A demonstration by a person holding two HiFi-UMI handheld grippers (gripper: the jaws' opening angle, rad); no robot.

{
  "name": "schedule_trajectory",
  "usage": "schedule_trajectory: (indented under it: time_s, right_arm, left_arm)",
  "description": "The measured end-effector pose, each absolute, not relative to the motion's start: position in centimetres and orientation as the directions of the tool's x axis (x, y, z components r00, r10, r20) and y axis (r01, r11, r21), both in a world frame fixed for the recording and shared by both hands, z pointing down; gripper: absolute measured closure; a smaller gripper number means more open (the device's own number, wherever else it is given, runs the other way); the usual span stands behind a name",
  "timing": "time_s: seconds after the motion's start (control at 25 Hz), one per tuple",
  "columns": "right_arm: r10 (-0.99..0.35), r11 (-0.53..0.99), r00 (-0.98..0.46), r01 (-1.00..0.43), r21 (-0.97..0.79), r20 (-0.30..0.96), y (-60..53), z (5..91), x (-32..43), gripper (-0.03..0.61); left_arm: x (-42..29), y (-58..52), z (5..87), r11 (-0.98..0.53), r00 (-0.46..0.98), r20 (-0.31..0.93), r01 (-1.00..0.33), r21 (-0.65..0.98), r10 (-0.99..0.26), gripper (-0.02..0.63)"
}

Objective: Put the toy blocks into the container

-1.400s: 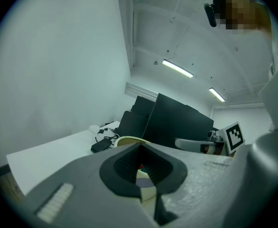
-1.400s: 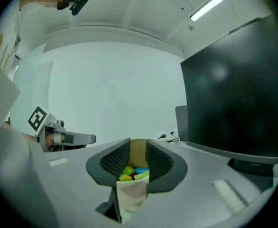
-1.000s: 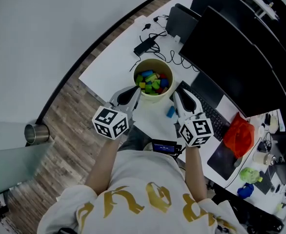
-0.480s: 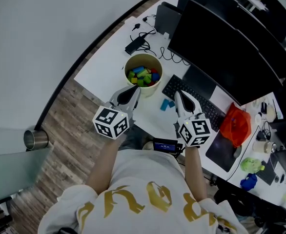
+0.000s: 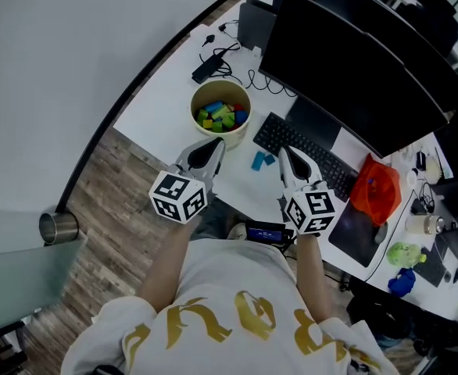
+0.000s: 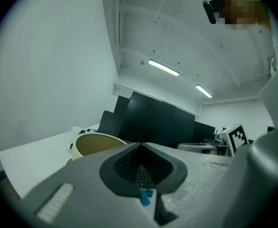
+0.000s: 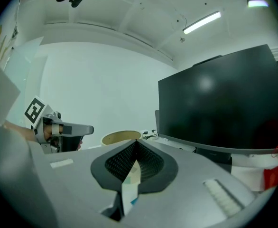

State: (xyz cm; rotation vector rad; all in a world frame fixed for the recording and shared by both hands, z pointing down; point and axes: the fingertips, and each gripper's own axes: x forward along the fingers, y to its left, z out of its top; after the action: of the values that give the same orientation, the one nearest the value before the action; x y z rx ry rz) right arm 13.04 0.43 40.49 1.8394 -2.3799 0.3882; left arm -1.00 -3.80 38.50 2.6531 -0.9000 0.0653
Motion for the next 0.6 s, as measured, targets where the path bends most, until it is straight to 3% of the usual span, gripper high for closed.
schedule_trajectory:
  time_s: [0.6]
  right_arm:
    - [-0.891, 0.218, -0.252, -0.967, -0.13, 0.378, 1.2, 46.0, 14.6, 0.551]
  left_arm:
    - [0.3, -2.7, 44.0, -0.739, 0.809, 0.267, -0.588, 0.329, -0.524, 0.607]
